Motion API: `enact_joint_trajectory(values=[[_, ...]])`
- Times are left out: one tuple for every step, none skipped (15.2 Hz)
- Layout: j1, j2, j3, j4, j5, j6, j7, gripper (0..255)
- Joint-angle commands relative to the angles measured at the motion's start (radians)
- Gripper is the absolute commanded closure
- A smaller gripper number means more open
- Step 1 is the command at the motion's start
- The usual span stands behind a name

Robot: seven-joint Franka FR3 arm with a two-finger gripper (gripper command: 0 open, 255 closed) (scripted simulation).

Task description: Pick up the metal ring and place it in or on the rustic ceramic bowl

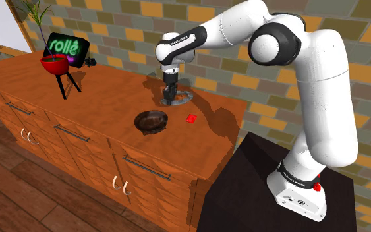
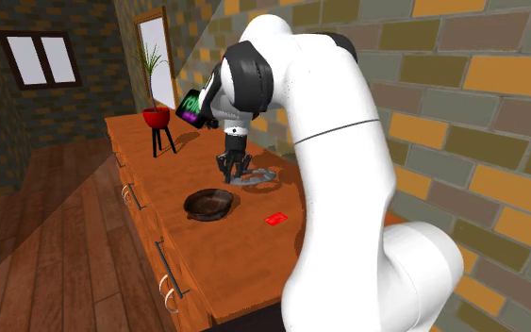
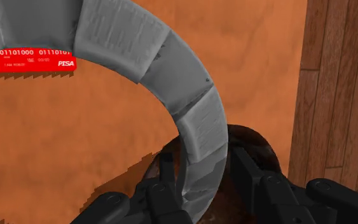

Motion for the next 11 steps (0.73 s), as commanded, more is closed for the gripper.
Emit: enact_joint_trajectory(values=[[0.022, 0.019, 0.011, 0.031, 0.002, -0.005, 0.037, 255], [0.035, 0.028, 0.017, 0.047, 0.003, -0.008, 0.057, 255], [0.047, 0.039, 0.022, 0.064, 0.004, -0.011, 0.076, 255], [0.060, 0.050, 0.028, 0.083, 0.004, -0.015, 0.096, 255], [0.072, 0.062, 0.034, 0.104, 0.005, -0.020, 0.116, 255], [0.083, 0.076, 0.039, 0.127, 0.005, -0.025, 0.135, 255], [0.095, 0.090, 0.045, 0.151, 0.006, -0.031, 0.155, 255], [0.107, 0.105, 0.050, 0.177, 0.006, -0.038, 0.175, 255], [0.118, 0.122, 0.055, 0.205, 0.006, -0.046, 0.194, 255], [0.129, 0.140, 0.060, 0.236, 0.006, -0.055, 0.214, 255], [0.145, 0.170, 0.067, 0.286, 0.006, -0.070, 0.244, 255]])
